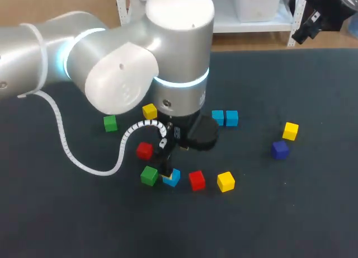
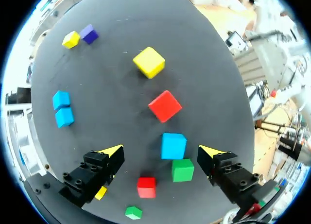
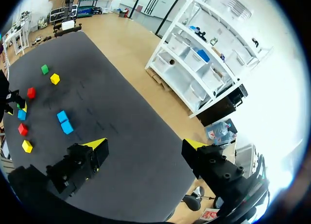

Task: Place the blue cubes, place green cubes on the blue cubes, place the yellow cubes on the green cubes, then place the red cubes on the yellow cubes, and place purple cube on the red cubes.

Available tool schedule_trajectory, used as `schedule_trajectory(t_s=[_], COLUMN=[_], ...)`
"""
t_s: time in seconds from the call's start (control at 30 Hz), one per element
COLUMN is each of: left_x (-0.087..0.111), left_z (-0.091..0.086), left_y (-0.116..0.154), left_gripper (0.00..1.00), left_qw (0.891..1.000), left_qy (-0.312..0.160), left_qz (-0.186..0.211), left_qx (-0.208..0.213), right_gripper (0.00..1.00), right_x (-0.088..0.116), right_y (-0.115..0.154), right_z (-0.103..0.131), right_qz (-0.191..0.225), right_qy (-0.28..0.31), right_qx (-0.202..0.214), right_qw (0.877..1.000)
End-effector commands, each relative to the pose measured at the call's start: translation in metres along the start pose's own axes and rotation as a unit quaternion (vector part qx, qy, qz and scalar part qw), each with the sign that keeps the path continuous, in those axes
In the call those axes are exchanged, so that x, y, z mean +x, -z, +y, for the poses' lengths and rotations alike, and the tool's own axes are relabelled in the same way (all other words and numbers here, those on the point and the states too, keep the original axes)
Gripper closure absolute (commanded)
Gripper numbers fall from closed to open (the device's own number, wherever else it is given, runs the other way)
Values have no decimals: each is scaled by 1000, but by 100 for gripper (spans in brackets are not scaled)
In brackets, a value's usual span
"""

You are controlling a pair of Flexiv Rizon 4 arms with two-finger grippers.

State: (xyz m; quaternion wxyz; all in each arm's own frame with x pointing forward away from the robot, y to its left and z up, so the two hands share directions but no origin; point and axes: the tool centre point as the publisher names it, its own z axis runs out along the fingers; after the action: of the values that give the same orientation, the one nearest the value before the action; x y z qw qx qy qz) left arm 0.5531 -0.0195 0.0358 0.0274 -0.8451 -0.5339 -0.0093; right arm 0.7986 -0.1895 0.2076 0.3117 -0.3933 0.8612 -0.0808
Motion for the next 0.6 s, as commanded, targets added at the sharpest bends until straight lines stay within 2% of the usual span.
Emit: schedule_trajectory(t_s=[0.03,0.23,0.6], left_x=[-6,-1,5], left_z=[-8,-18,-24], left_y=[-12,-19,-30], left_gripper=[0,0,0], left_qw=[1000,1000,1000], left_qy=[-9,-11,-4], left_qz=[7,-1,-7], left_qx=[-4,4,-19], right_gripper=[0,0,0], right_x=[1,1,1], right_y=[0,0,0], right_z=[2,2,2], right_qz=[-2,-2,-2], right_qy=[-1,-1,-1], right_qx=[4,4,4], right_qw=[1000,1000,1000])
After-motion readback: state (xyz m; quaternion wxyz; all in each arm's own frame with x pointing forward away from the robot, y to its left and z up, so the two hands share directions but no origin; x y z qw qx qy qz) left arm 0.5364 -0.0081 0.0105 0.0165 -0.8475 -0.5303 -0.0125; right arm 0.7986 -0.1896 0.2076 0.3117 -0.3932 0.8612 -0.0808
